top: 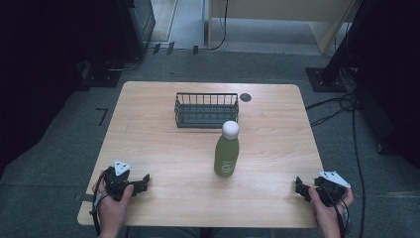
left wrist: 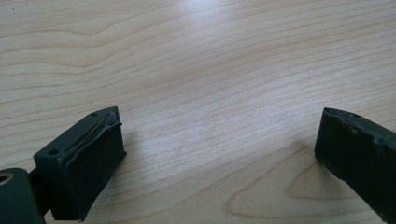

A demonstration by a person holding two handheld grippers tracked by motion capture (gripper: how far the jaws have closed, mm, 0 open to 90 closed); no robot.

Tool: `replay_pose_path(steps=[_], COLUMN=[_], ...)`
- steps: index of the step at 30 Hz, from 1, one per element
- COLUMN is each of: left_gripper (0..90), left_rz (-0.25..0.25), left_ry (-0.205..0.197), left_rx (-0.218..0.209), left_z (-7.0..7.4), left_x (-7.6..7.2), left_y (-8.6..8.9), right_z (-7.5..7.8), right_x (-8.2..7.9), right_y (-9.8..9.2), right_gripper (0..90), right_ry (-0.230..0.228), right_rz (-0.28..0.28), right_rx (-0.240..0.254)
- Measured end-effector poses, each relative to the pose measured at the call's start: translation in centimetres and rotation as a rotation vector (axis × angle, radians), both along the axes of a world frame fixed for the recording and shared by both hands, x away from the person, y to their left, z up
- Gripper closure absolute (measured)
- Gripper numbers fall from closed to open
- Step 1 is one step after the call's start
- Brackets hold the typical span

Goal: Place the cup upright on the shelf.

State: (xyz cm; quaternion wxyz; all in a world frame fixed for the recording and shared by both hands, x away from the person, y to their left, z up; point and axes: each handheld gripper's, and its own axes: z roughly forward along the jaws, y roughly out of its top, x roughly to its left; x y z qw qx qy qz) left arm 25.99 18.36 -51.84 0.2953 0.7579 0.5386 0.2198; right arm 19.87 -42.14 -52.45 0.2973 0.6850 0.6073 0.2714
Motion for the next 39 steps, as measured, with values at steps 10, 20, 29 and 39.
replay_pose_path(steps=[10,20,29,39], left_gripper=[1.5,1.5,1.5,1.5], left_rz=[0.000,0.000,0.000,0.000], left_ry=[0.000,0.000,0.000,0.000], left_rx=[0.000,0.000,0.000,-0.001], left_z=[0.0,0.0,0.0,0.0], left_x=[0.0,0.0,0.0,0.0], left_y=[0.0,0.0,0.0,0.0], right_z=[1.8,3.1,4.8,6.0], right_x=[-0.2,0.0,0.0,0.1], right_y=[1.6,4.5,7.4,10.0], right_gripper=[0.0,0.0,0.0,0.0], right_ry=[-0.101,-0.152,-0.197,-0.224], right_rz=[0.041,0.129,0.215,0.288], right_rx=[0.052,0.058,0.080,0.084])
